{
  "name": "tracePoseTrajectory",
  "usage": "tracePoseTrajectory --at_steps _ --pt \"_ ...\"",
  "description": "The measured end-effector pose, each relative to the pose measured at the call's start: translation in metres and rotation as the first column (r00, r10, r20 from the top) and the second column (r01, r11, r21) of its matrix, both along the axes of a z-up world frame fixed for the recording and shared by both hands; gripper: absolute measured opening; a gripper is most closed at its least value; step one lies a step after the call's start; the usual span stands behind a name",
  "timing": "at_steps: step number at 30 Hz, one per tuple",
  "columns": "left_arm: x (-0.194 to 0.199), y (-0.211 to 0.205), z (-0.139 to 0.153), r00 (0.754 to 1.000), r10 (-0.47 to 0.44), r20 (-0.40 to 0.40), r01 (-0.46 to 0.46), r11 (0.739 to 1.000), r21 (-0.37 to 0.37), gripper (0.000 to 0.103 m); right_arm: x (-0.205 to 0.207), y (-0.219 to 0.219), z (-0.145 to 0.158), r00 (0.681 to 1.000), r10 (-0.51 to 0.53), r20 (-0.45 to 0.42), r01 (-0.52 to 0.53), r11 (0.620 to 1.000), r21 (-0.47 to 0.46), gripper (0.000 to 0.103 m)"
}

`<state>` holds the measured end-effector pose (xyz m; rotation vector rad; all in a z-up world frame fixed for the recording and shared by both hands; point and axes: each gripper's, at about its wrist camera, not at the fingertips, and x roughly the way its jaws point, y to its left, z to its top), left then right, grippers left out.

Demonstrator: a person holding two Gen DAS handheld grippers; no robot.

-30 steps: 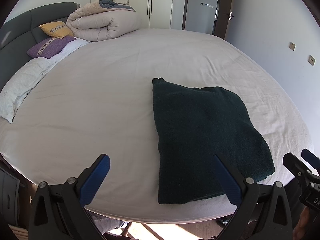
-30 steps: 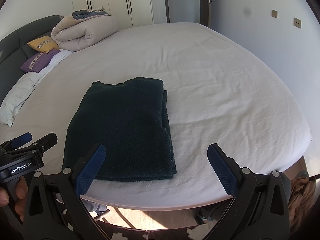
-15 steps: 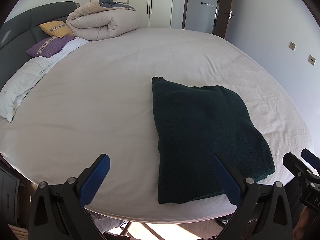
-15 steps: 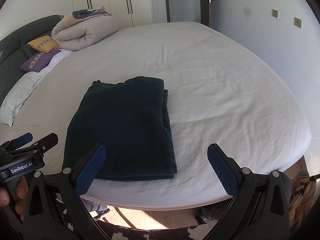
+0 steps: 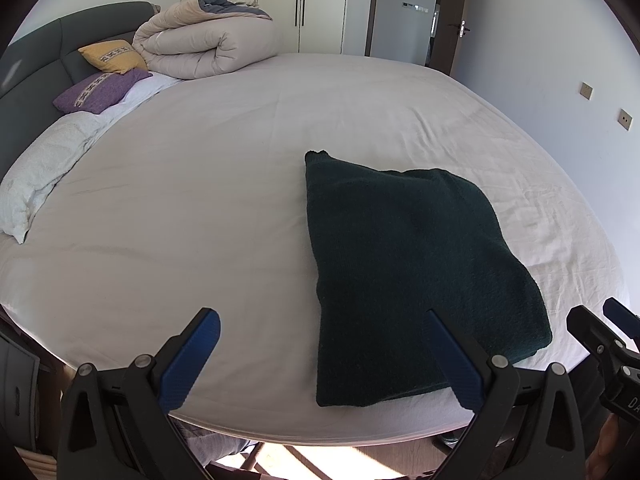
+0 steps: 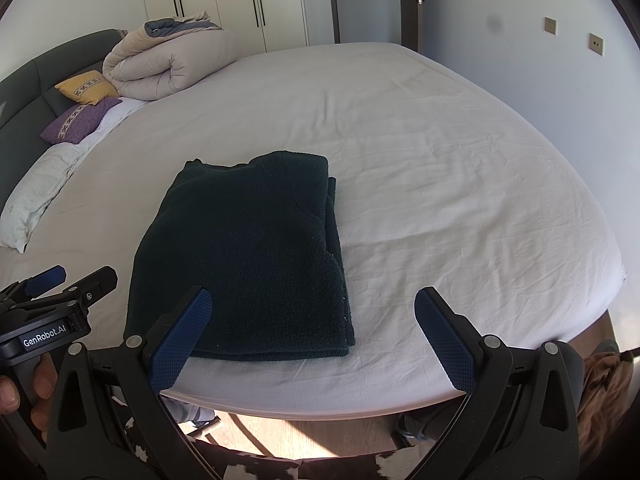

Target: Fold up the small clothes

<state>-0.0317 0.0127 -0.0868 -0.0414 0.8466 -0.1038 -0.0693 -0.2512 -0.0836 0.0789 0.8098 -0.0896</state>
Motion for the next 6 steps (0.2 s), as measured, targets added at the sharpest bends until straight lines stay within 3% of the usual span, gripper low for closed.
tracePoseTrajectory --at_steps 6 --pt "0.0004 0.0006 0.0002 1.0 0.002 0.005 -0.002 1.0 0.006 0.103 0.0008 0.0003 -0.0025 1.0 0.0 -0.004 0.0 1.0 0.002 0.103"
